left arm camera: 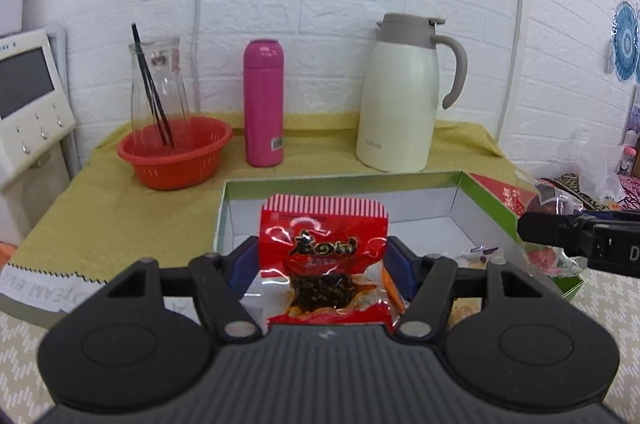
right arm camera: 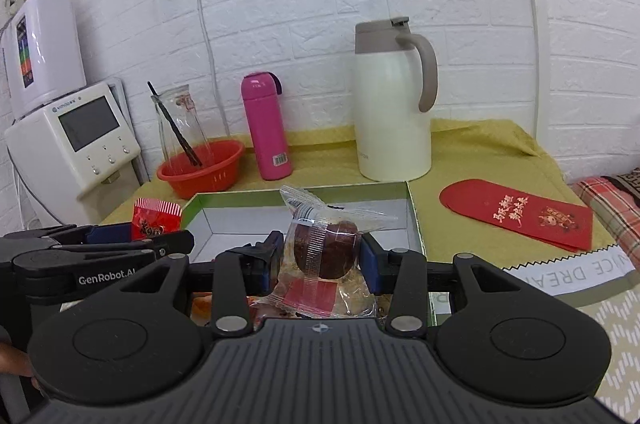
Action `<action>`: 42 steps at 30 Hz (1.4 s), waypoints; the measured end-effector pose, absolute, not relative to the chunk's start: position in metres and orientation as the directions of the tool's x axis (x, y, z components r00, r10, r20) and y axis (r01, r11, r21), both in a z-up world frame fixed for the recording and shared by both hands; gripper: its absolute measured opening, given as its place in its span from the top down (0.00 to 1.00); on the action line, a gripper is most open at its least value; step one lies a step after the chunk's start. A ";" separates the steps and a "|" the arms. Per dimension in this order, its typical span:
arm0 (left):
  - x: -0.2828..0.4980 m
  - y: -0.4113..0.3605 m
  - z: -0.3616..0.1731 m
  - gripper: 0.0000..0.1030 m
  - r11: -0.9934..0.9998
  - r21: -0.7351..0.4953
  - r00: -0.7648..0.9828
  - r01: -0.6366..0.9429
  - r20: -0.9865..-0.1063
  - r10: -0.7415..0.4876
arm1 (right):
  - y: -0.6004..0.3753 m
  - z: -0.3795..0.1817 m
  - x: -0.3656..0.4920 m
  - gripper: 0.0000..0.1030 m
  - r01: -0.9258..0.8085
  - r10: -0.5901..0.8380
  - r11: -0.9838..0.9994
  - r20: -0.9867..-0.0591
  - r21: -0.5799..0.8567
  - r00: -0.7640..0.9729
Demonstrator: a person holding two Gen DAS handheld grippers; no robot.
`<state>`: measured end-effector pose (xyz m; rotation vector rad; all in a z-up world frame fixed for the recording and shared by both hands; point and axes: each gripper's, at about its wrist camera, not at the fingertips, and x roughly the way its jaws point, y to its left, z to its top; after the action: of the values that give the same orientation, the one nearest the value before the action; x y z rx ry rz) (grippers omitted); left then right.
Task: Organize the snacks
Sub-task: 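Carry both packets over the green box and open both grippers inside, then grasp the dark jerky bag with the left gripper while the right grasps the orange jelly cup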
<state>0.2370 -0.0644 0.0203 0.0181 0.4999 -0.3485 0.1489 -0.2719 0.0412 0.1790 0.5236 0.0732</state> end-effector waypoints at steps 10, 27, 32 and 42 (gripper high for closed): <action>0.256 -0.063 0.000 0.36 0.937 -0.076 0.805 0.341 -0.492 -0.333 | -0.270 0.014 0.178 0.31 -0.045 0.157 0.975 -0.527 0.219 0.836; 0.181 -0.044 0.025 0.24 0.909 -0.041 0.823 0.415 -0.410 -0.394 | -0.301 0.042 0.116 0.00 -0.116 0.240 0.937 -0.366 0.330 0.899; 0.128 -0.062 0.014 0.22 0.856 0.015 0.769 0.516 -0.447 -0.456 | -0.309 0.032 0.074 0.05 -0.073 0.220 0.936 -0.408 0.345 0.886; 0.084 -0.076 -0.035 0.14 0.780 0.150 0.698 0.607 -0.569 -0.434 | -0.319 0.007 0.056 0.20 0.032 0.188 0.919 -0.506 0.394 0.842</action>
<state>0.0837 -0.0759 -0.0348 0.3420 0.5396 -0.5932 0.0560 -0.3186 0.0071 0.4031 0.5673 0.0847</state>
